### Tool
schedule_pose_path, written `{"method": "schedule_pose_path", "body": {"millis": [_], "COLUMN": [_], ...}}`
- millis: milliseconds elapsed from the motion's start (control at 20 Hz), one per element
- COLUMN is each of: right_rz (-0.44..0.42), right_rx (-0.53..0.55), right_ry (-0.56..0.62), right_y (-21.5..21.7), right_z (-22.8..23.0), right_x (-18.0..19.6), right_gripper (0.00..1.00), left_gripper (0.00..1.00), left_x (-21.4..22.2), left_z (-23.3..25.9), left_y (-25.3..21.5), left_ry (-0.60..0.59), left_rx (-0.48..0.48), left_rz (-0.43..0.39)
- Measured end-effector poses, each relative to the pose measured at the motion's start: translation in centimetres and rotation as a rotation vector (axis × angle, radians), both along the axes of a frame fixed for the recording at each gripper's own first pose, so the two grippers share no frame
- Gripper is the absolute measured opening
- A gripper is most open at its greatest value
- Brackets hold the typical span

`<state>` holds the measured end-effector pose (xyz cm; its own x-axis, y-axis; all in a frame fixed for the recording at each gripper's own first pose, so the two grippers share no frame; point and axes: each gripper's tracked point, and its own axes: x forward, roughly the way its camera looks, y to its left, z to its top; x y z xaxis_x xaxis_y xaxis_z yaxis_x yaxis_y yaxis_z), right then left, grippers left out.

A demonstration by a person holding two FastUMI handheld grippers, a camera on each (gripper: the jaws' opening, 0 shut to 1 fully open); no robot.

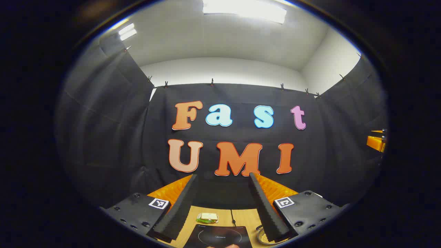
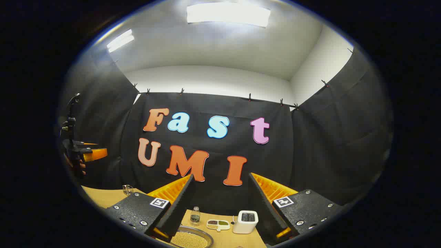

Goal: First push the handle of the pot to place it horizontally, then grasp the pot with both hands and set it on the induction cooktop.

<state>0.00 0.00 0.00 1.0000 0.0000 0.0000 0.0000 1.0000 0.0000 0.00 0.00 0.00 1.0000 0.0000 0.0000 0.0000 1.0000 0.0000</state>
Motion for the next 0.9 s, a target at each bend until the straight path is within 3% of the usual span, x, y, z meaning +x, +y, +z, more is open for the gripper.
{"method": "schedule_pose_path", "body": {"millis": [150, 550, 900], "right_rz": [-0.010, -0.072, -0.055], "right_rx": [-0.008, -0.048, -0.041], "right_ry": [0.003, -0.020, -0.001], "right_y": [-0.7, -2.1, -1.7], "right_z": [-0.3, -0.5, -1.4], "right_x": [-0.4, -1.1, -0.5], "right_gripper": [0.95, 0.95, 0.95], "left_gripper": [0.98, 0.98, 0.98], "left_x": [-0.4, 0.0, 0.2], "left_z": [-0.2, -0.7, -0.5], "left_y": [0.6, 0.1, 0.1], "left_ry": [-0.012, -0.047, -0.065], "left_rx": [0.036, 0.020, 0.014], "left_rz": [0.038, 0.027, 0.040]}}
